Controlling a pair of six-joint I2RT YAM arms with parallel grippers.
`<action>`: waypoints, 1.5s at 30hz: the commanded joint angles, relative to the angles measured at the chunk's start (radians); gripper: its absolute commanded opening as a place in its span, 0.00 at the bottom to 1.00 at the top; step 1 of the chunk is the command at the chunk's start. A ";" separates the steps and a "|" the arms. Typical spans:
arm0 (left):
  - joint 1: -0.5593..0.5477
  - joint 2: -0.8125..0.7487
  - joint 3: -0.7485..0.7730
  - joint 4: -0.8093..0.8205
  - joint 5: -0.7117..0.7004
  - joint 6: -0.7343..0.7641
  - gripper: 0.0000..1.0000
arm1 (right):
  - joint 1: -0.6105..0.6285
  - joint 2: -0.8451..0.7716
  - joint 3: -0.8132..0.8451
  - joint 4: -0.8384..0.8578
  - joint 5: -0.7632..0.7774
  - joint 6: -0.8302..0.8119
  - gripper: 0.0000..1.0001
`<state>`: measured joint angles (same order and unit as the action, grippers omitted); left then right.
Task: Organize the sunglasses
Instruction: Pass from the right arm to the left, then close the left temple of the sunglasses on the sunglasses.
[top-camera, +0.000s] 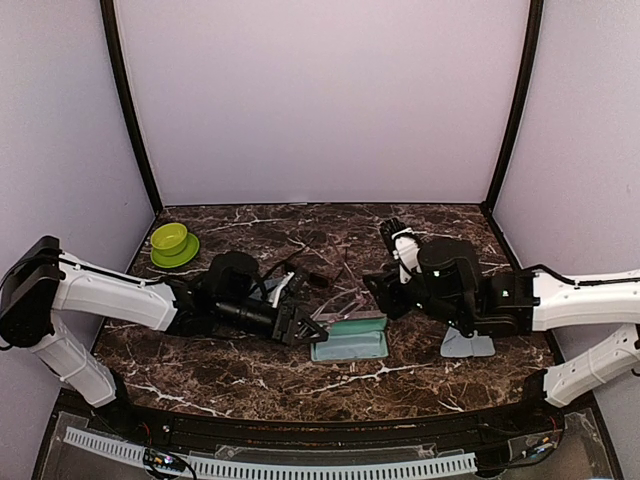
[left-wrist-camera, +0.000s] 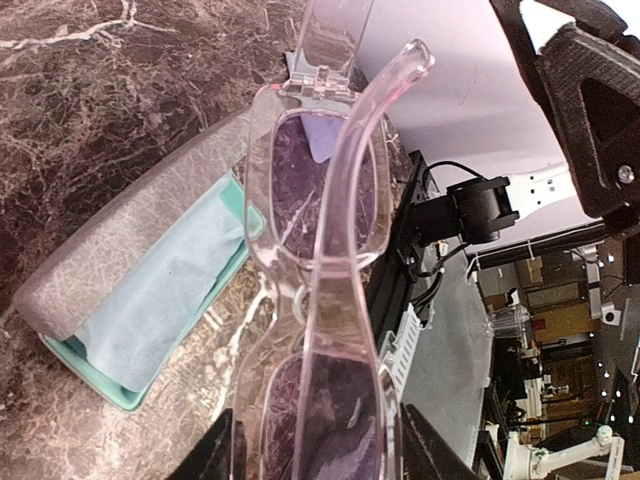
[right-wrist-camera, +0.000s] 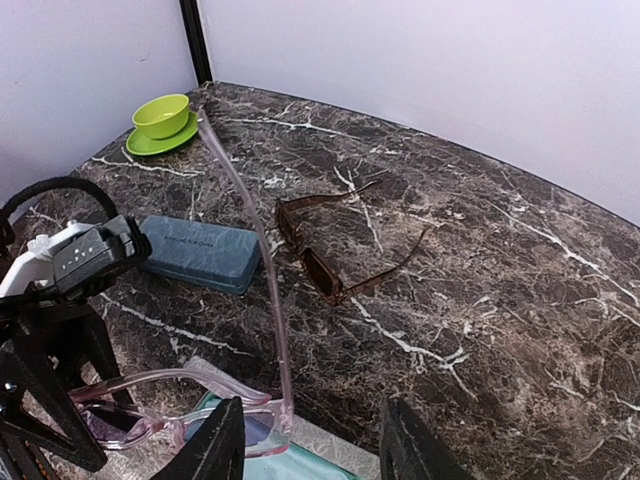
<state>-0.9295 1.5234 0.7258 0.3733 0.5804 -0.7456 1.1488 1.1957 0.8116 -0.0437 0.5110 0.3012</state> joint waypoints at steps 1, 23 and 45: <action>-0.001 -0.058 0.064 -0.153 -0.087 0.134 0.00 | -0.007 0.071 0.092 -0.005 -0.054 0.021 0.47; -0.028 -0.086 0.084 -0.232 -0.176 0.216 0.00 | -0.028 0.349 0.256 -0.176 -0.087 0.134 0.45; -0.028 -0.090 0.056 -0.207 -0.193 0.227 0.00 | -0.052 0.208 0.170 -0.100 -0.163 0.145 0.51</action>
<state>-0.9524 1.4715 0.7975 0.1322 0.3836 -0.5453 1.1217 1.4658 0.9974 -0.2066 0.3912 0.4332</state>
